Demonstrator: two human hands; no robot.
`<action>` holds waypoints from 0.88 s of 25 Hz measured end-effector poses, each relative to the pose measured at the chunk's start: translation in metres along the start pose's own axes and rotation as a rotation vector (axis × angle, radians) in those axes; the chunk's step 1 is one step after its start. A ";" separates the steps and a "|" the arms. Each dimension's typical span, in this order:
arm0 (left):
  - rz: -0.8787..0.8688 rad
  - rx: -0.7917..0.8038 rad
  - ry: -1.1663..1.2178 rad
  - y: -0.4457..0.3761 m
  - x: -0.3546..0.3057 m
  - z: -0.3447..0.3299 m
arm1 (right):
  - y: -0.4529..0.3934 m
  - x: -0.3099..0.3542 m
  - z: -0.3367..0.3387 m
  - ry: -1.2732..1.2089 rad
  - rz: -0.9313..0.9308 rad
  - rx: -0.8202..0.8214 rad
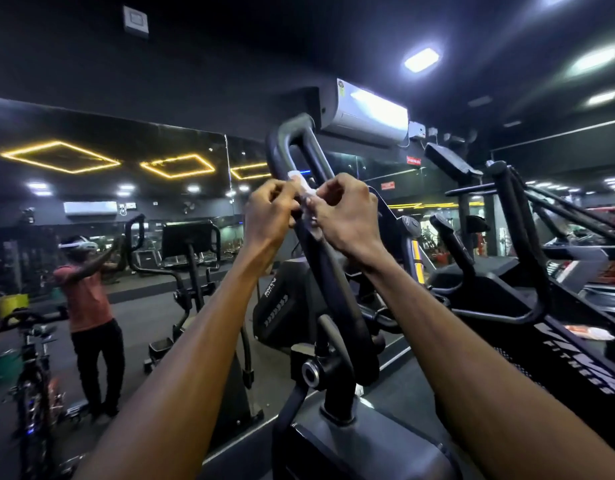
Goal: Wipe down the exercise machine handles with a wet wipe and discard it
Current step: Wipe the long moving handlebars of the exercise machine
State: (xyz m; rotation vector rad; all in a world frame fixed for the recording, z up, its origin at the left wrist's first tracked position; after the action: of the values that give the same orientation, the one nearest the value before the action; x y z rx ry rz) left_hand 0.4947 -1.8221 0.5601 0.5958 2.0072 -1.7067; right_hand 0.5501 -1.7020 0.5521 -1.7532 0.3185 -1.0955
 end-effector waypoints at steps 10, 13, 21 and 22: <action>-0.125 -0.188 -0.086 -0.058 -0.010 0.009 | -0.054 0.019 -0.047 -0.126 0.160 -0.034; -0.060 -0.277 -0.069 -0.083 0.001 0.002 | -0.091 0.032 -0.060 0.035 0.229 -0.061; -0.004 -0.268 0.109 -0.130 0.040 -0.016 | -0.151 0.048 -0.117 0.437 0.514 0.217; -0.007 -0.254 0.139 -0.138 0.044 -0.018 | -0.158 0.049 -0.120 0.459 0.531 0.243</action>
State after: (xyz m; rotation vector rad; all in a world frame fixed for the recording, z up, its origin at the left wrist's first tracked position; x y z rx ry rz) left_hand 0.3782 -1.8231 0.6475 0.6333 2.2792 -1.4165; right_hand 0.4411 -1.7336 0.7220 -1.0956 0.8430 -1.0731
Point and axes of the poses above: each hand's wrist, its own y-axis away from the middle knuckle, its own z-axis out of the back of the hand, x = y × z, the point moved 2 cm from there along -y, towards the middle knuckle, and after that the axes turned 9 degrees about -x, right-handed, at the moved point
